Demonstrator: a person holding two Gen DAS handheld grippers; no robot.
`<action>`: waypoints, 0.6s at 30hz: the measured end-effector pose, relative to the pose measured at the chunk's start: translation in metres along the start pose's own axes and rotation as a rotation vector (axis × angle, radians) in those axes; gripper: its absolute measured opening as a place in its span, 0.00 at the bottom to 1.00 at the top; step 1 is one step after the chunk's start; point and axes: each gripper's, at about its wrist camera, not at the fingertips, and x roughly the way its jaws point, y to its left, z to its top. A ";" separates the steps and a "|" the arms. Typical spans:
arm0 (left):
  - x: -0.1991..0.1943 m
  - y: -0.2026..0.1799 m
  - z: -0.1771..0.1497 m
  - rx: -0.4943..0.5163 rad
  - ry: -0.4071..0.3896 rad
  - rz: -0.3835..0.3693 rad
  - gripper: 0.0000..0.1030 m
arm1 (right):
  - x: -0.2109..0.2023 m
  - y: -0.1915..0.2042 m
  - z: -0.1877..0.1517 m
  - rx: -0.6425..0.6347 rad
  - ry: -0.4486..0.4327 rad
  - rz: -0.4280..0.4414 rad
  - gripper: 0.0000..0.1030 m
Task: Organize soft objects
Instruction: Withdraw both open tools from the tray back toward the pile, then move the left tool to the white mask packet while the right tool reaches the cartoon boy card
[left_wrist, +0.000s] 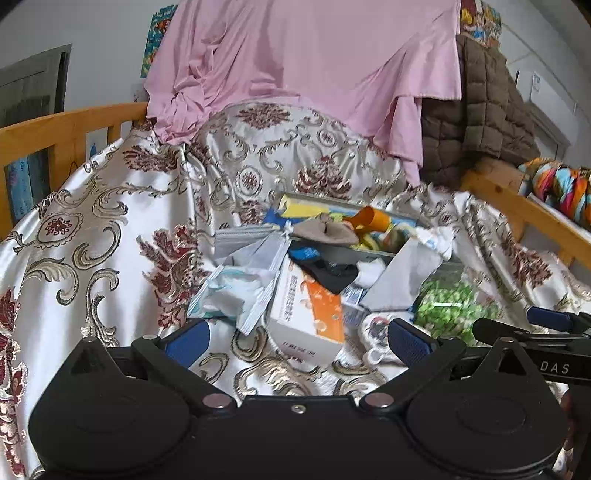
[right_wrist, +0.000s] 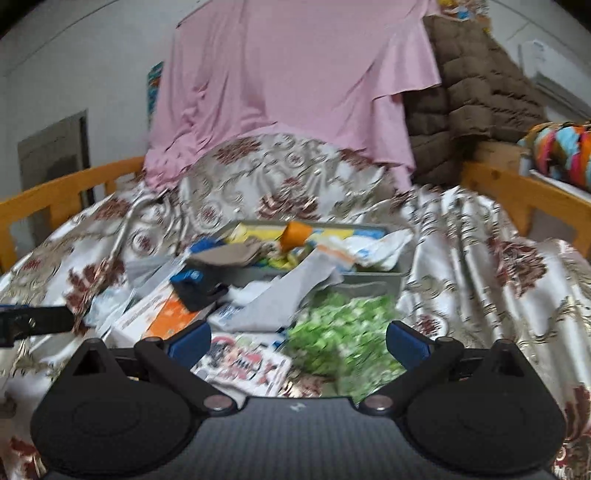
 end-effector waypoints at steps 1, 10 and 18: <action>0.003 0.001 0.000 0.001 0.013 0.002 0.99 | 0.002 0.002 -0.001 -0.007 0.009 0.006 1.00; 0.025 0.019 0.003 -0.069 0.118 0.011 0.99 | 0.024 0.022 -0.014 -0.100 0.114 0.077 1.00; 0.038 0.021 0.005 -0.057 0.160 -0.004 0.99 | 0.038 0.041 -0.027 -0.199 0.183 0.109 1.00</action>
